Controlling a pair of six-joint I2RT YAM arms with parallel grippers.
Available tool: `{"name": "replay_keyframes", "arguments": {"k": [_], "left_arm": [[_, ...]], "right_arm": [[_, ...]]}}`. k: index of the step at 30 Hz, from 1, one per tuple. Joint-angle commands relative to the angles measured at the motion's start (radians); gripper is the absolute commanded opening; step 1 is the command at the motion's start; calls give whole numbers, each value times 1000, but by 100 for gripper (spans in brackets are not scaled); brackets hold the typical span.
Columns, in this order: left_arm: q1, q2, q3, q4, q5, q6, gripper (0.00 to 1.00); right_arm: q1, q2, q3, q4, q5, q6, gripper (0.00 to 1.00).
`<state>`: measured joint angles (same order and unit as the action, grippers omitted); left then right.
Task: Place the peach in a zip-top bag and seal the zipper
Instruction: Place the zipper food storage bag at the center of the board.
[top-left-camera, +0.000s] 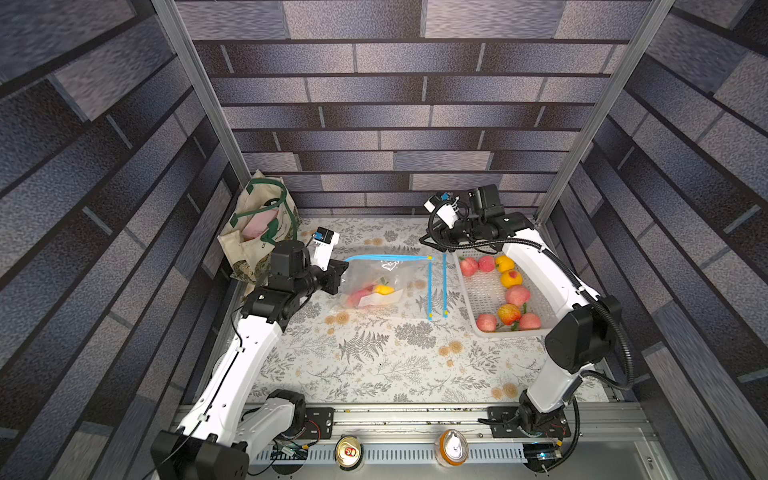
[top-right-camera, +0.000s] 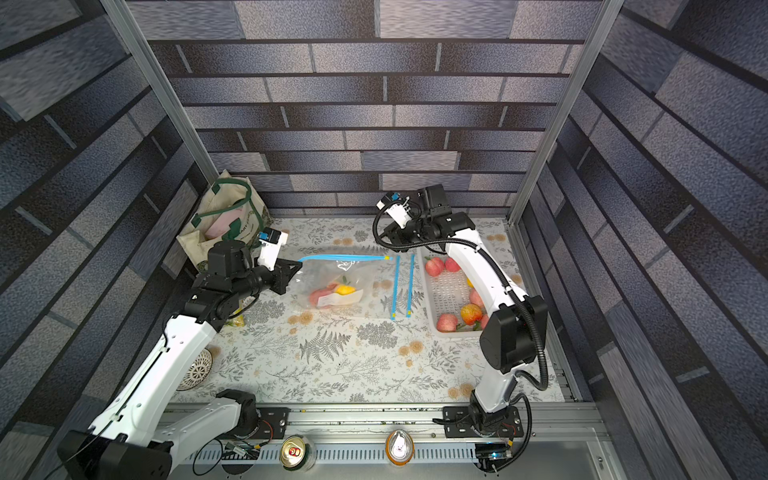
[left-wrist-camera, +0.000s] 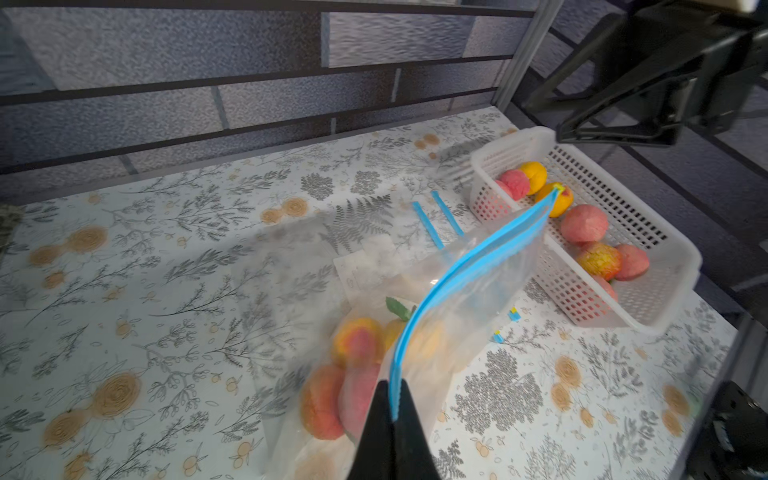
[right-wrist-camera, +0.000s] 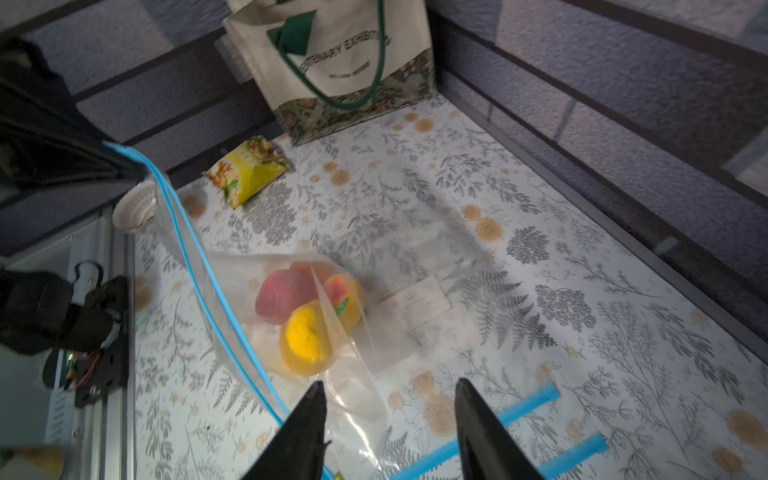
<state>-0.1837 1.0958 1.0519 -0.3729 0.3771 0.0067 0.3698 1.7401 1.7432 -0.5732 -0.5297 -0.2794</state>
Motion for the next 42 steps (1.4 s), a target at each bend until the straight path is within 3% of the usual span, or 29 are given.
{"name": "replay_keyframes", "arguments": {"k": [1,4,9,14,19,26,34,36,41,42], "left_arm": [[6,79,139,140,-237,-28,0],[24,156,243,178,-311,-7,0],[44,234,357,313,-447,67,0],[47,360,509,333,-506,237,0],[-9,478,492,394,-559,446,0],[-60,647,369,522,-591,408,0],[-131,817,452,460,-560,341,0],[-143,820,458,401,-494,308,23],[-149,689,340,382,-383,148,55],[-147,650,322,361,-365,99,57]], "right_arm": [[-6,-68,36,159,272,259,54],[-6,-113,0,159,368,262,56],[-5,-180,-108,198,335,279,57],[-5,-213,-163,223,289,312,57],[-5,-229,-205,242,248,334,58],[-2,-223,-246,251,198,360,58],[4,-236,-266,191,231,376,59],[5,-240,-285,173,246,405,59],[5,-282,-362,162,269,460,60],[4,-294,-370,150,286,464,60]]}}
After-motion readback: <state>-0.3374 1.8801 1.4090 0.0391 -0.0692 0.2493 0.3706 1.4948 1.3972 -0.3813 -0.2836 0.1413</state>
